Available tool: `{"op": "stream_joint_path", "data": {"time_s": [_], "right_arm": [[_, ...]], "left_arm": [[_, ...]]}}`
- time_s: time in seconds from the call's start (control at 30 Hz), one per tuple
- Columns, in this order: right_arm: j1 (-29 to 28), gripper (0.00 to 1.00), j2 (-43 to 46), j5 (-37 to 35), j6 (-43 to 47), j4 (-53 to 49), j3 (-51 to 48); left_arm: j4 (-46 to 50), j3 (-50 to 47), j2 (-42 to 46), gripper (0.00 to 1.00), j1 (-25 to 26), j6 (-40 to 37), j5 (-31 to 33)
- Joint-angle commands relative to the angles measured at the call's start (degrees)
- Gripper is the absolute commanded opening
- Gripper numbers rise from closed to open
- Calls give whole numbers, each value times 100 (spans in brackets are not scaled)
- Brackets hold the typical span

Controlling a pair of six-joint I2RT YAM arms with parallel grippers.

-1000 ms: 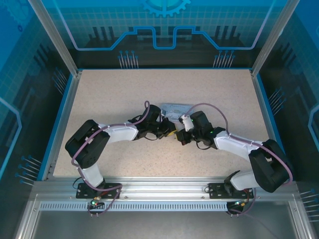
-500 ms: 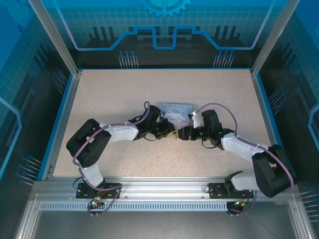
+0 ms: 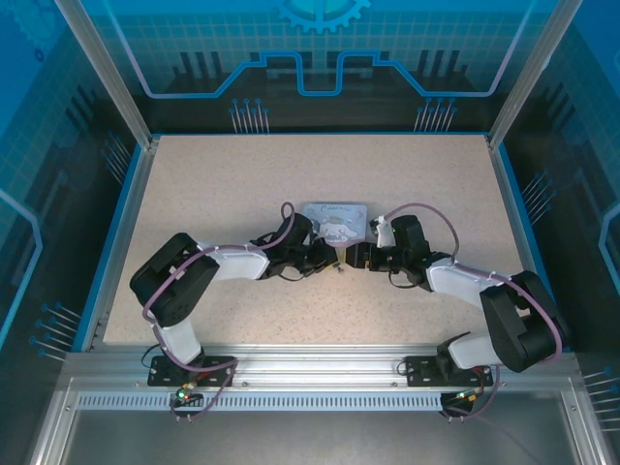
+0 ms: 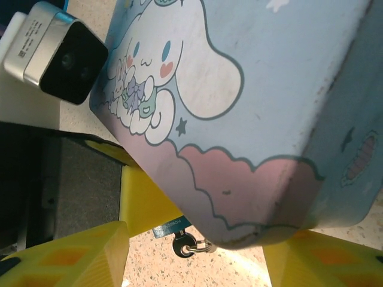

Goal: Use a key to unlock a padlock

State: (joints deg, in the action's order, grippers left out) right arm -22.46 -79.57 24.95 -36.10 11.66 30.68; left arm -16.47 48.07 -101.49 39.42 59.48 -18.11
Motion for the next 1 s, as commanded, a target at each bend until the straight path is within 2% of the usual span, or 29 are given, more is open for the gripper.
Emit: {"op": "stream_joint_path", "data": {"time_s": [0.0,0.2,0.37,0.8,0.97], "right_arm": [[8,61,-36,-269,-152,348,-42],[-13,62,75,-355,-180,350,-101],[-13,62,83,-368,-196,350,-88],[-13,62,-341,-447,-218,349,247],[3,62,-595,-481,-248,347,548]], "left_arm": [[227,-240,-262,2,233,-24,-501],[288,-261,-313,29,233,-215,-378],[431,-206,-209,46,231,-316,-325],[1261,-294,806,62,188,-736,-77],[1348,-453,1251,64,67,-766,56]]}}
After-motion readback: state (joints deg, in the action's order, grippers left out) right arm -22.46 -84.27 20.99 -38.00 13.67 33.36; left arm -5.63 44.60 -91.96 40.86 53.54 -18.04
